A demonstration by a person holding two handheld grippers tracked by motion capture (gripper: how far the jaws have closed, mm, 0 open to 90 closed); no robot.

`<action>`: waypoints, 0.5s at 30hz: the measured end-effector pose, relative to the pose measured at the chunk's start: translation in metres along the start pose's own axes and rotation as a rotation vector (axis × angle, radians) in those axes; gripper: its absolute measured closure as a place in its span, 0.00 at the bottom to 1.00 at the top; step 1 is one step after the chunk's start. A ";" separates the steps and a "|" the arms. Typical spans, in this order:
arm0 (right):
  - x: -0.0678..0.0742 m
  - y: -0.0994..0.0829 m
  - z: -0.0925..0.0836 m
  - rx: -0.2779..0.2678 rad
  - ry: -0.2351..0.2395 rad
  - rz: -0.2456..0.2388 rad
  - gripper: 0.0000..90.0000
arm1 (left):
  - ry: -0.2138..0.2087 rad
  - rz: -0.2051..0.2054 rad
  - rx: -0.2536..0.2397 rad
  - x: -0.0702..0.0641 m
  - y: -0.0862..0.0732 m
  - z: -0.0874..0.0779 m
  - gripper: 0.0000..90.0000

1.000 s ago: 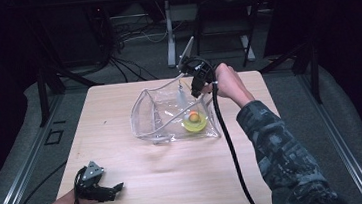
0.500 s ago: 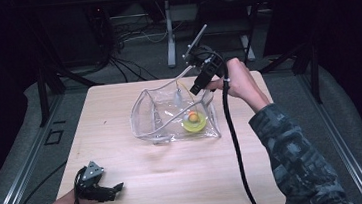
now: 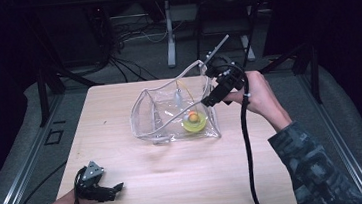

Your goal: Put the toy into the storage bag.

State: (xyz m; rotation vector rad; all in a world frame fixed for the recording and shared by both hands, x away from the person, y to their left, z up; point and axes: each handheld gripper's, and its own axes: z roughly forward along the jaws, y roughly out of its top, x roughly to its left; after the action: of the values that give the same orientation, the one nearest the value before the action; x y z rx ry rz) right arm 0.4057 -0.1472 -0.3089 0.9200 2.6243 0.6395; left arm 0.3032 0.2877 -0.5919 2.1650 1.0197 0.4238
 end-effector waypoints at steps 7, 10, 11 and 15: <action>0.002 -0.030 0.005 -0.007 -0.010 0.016 0.08 | 0.000 0.000 0.000 0.000 0.000 0.000 0.00; 0.003 -0.038 0.009 -0.014 -0.004 0.022 0.06 | 0.000 -0.001 -0.001 0.000 0.000 0.000 0.00; 0.003 -0.042 0.010 0.000 -0.004 0.029 0.05 | 0.000 0.000 -0.001 0.000 0.000 0.000 0.00; 0.002 -0.062 0.019 -0.004 0.004 0.066 0.04 | 0.001 -0.003 -0.004 0.000 0.000 0.000 0.00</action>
State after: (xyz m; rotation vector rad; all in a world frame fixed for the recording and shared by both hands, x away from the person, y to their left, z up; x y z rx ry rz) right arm 0.3794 -0.1832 -0.3569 1.0088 2.6046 0.6629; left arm 0.3032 0.2874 -0.5923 2.1595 1.0215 0.4249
